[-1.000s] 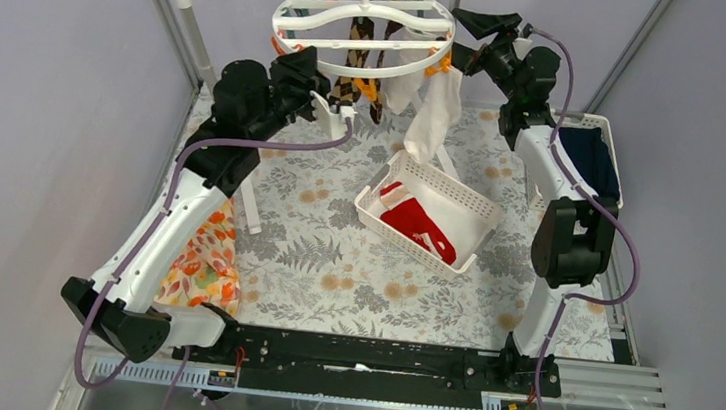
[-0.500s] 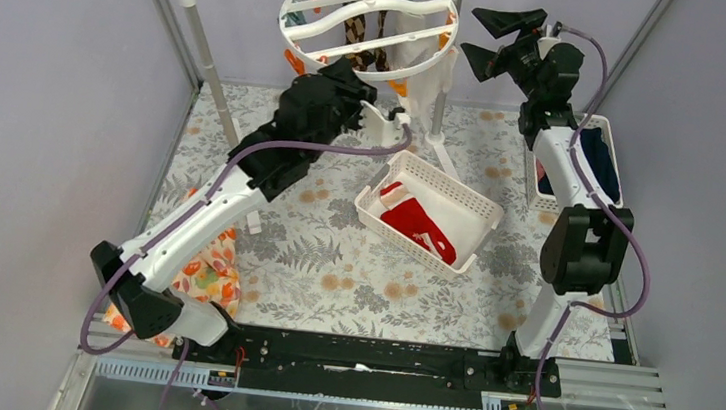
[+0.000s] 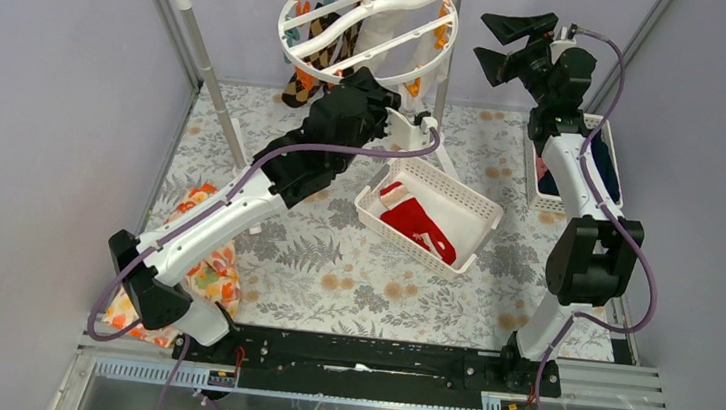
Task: Clip the socks to the hanger
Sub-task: Rotate the hanger at the clothesline.
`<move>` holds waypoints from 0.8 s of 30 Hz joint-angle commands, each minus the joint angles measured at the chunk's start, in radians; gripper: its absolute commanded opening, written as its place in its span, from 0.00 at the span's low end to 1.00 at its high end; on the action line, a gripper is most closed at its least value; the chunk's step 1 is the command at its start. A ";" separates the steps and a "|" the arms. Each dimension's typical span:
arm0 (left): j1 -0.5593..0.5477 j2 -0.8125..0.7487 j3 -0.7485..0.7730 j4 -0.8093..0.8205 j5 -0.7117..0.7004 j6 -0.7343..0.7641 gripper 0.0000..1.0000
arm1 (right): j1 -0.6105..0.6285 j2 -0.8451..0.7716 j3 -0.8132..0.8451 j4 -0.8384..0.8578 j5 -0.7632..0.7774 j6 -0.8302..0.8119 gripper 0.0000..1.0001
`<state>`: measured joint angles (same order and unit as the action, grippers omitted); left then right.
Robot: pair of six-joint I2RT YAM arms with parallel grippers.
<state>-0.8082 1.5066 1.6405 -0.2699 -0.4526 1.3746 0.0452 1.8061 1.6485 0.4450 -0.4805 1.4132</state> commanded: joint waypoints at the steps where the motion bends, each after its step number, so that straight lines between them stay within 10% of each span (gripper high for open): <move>1: 0.008 -0.066 -0.037 0.025 0.008 -0.048 0.15 | -0.010 -0.084 -0.018 0.033 -0.004 -0.081 1.00; 15: 0.025 -0.293 -0.146 0.121 0.119 -0.302 0.98 | -0.015 -0.237 -0.214 0.183 -0.077 -0.358 1.00; 24: 0.027 -0.609 -0.355 0.214 0.355 -0.814 0.99 | -0.015 -0.401 -0.374 0.198 -0.027 -0.748 1.00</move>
<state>-0.7845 1.0363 1.4296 -0.1833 -0.2386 0.8585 0.0334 1.5047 1.3201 0.5682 -0.5179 0.8978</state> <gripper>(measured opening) 0.987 0.994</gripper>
